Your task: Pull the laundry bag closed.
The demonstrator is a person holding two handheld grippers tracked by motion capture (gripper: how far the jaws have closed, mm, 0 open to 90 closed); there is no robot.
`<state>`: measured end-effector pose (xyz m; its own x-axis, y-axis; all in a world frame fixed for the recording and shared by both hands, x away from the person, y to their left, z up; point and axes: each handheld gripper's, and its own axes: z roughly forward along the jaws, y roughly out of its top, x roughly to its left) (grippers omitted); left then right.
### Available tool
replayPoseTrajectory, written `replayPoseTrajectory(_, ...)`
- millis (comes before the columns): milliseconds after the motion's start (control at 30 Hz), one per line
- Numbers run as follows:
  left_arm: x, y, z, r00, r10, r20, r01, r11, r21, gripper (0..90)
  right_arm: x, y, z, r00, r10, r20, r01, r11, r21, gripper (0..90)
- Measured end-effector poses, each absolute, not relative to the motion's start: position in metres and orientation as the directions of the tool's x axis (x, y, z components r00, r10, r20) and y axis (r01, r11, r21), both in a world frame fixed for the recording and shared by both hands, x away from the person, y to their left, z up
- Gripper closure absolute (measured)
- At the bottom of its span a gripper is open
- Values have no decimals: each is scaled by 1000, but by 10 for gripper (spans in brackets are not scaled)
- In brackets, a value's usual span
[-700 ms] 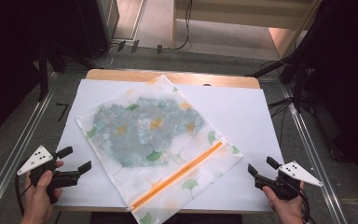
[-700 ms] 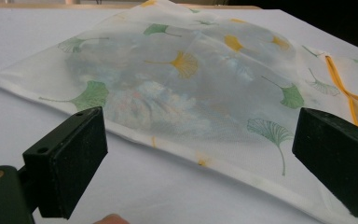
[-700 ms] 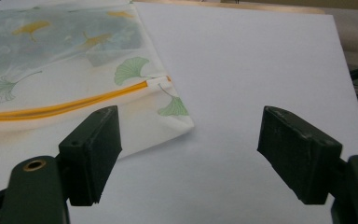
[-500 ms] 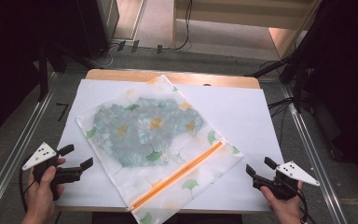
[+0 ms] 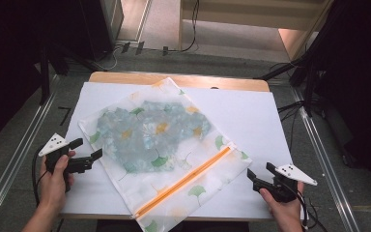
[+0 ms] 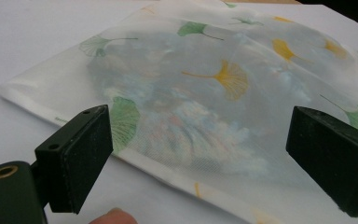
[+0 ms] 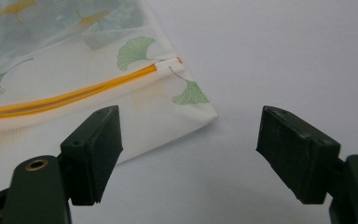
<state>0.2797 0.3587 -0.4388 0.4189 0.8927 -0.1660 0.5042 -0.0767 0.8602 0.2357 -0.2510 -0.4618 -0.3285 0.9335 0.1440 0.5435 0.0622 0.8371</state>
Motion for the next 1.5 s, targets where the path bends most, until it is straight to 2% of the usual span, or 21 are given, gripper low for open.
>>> replayPoseTrajectory(300, 302, 368, -440, 377, 914, -152, 516, -71, 853, 74, 240, -239, -466, -345, 929, 132, 566, 94, 819, 228)
replayPoseTrajectory(433, 309, 373, -443, 362, 916, -172, 533, -52, 845, 77, 242, -240, -467, -332, 934, 128, 568, 89, 818, 227)
replayPoseTrajectory(600, 323, 378, -448, 305, 945, -117, 571, -83, 817, 76, 251, -244, -473, -303, 943, 134, 587, 74, 806, 228)
replayPoseTrajectory(733, 333, 384, -453, 261, 952, -160, 625, -40, 780, 77, 257, -244, -475, -294, 943, 154, 604, 58, 795, 228)
replayPoseTrajectory(967, 335, 379, -459, 287, 939, -188, 668, -56, 742, 77, 265, -237, -476, -305, 938, 162, 614, 64, 787, 228)
replayPoseTrajectory(1067, 336, 373, -461, 302, 937, -175, 682, -84, 727, 77, 268, -234, -476, -301, 941, 156, 620, 68, 782, 232)
replayPoseTrajectory(1167, 336, 369, -463, 312, 938, -154, 687, -111, 718, 77, 270, -232, -477, -279, 949, 144, 640, 72, 765, 256)
replayPoseTrajectory(1433, 335, 363, -463, 324, 936, -140, 690, -133, 712, 77, 277, -226, -481, -294, 944, 147, 674, 96, 733, 306)
replayPoseTrajectory(1500, 335, 359, -463, 327, 937, -125, 693, -147, 706, 77, 281, -219, -483, -283, 952, 113, 690, 121, 714, 338)
